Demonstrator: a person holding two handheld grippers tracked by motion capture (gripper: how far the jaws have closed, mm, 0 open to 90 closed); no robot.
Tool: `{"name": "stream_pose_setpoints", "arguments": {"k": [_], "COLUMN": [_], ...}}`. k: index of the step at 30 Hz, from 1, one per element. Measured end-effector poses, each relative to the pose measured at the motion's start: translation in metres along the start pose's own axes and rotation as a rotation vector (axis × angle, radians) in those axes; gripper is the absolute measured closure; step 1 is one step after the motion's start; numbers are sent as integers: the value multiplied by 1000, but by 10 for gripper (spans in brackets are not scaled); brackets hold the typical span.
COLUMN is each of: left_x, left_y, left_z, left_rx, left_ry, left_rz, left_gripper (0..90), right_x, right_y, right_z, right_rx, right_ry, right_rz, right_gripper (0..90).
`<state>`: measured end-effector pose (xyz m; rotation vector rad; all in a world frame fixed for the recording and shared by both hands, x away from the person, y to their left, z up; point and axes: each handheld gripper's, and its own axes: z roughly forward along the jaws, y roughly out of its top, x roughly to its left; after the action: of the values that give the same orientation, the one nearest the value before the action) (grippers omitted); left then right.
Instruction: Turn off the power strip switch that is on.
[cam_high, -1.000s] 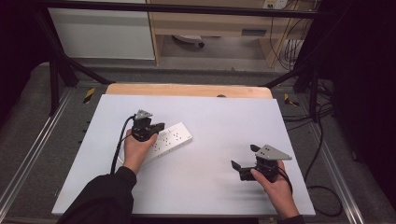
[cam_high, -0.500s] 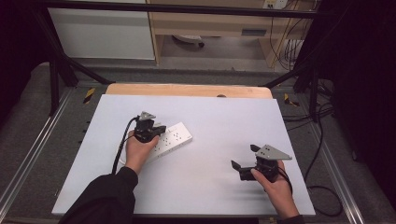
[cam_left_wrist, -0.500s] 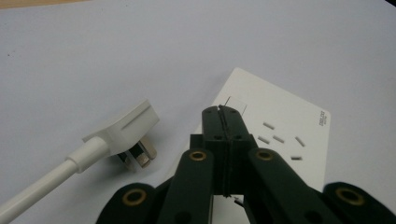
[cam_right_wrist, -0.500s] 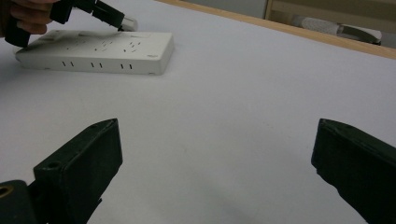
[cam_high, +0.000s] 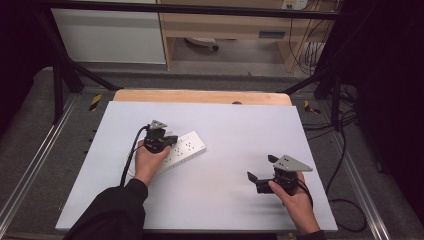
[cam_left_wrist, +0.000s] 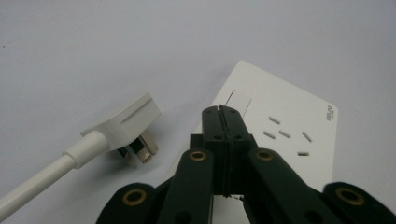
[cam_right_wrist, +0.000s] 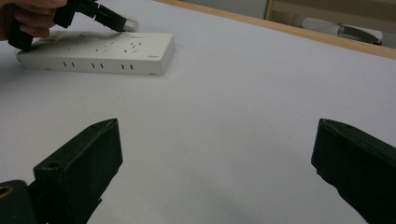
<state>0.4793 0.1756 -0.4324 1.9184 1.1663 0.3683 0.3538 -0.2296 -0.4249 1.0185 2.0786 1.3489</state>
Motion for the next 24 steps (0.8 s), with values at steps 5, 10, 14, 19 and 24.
{"name": "stream_pose_setpoints", "arguments": {"k": [5,10,14,19,24], "left_x": [0,0,-1,-1,-2], "left_y": [0,-1,0,0,0], "left_z": [0,1,2,2,2], "left_rx": [0,5,1,1,3], "left_ry": [-1,-1,0,-1,2], "left_rz": [-1,2,4,4,8], "left_gripper": [900,900,900,900,900], "right_x": [0,0,0,0,0], "right_y": [0,0,0,0,0], "right_z": [0,0,0,0,0], "right_rx": [-1,-1,-1,-2,-1], "right_ry": [0,2,1,3,4], "right_rz": [-3,-4,-4,-2,-6], "right_gripper": [23,23,23,23,23]}}
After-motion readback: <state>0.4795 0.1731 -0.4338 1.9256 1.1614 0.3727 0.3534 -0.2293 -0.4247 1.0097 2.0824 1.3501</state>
